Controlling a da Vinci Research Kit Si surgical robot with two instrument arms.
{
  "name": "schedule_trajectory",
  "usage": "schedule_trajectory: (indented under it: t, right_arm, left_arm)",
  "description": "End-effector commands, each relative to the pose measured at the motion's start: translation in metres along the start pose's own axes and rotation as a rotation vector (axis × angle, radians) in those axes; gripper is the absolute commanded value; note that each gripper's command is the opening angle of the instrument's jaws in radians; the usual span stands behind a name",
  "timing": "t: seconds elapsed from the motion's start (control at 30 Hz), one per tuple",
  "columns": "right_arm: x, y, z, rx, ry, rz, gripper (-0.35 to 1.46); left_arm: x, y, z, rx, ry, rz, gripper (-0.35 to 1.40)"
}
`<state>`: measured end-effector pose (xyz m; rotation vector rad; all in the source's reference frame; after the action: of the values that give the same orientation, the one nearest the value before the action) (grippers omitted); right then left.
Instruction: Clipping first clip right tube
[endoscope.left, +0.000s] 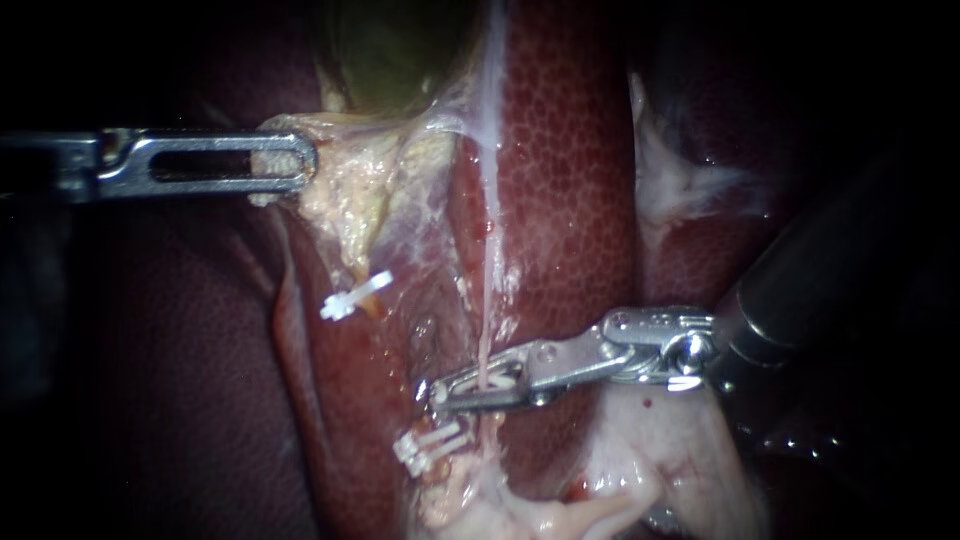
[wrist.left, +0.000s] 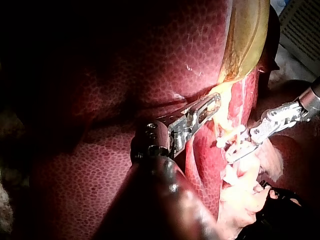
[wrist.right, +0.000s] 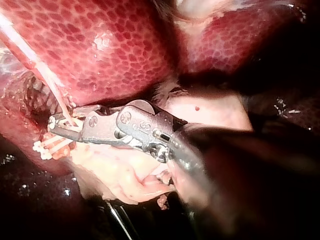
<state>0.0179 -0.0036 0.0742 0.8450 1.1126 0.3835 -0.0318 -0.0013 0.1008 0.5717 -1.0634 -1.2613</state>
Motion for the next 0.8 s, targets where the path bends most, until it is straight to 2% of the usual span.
schedule_trajectory:
  t: [0.03,0.33,0.8]
  right_arm:
    - [0.0,0.0,0.0,0.003,0.0,0.006,-0.35]
    - [-0.0001,0.0003,-0.0001,0.006,-0.034,0.02,-0.35]
    - [-0.0003,0.0004,0.0003,0.017,-0.041,0.031,-0.35]
  left_arm:
    - [0.0,0.0,0.0,0.0,0.0,0.0,-0.35]
    - [0.0,0.0,0.0,0.0,0.0,0.0,-0.35]
    - [0.0,0.0,0.0,0.0,0.0,0.0,-0.35]
